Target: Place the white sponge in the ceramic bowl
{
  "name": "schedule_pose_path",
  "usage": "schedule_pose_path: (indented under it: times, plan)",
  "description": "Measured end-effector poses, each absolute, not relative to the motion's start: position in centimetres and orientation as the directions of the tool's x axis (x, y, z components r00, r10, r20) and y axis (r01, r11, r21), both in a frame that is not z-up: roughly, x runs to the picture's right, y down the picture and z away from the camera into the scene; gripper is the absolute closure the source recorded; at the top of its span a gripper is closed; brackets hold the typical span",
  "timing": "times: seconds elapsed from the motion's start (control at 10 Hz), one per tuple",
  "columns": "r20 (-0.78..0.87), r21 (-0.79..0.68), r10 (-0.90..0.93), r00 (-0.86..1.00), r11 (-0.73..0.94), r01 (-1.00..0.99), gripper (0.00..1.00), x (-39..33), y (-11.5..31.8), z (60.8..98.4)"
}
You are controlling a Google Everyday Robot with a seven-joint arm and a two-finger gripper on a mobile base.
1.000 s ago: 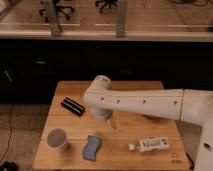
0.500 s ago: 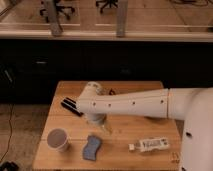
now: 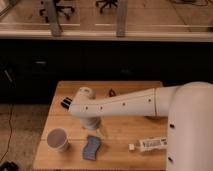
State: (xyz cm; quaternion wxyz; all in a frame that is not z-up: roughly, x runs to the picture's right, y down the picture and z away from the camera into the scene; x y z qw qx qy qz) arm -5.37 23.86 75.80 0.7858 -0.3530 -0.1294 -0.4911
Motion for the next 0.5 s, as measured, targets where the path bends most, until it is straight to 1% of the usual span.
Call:
schedule_pose_path:
  times: [0.5]
  plan:
    - [0.571,-0.444,-0.664,0.483,0.245,0.862,0.2,-5.7,25.4,77.3]
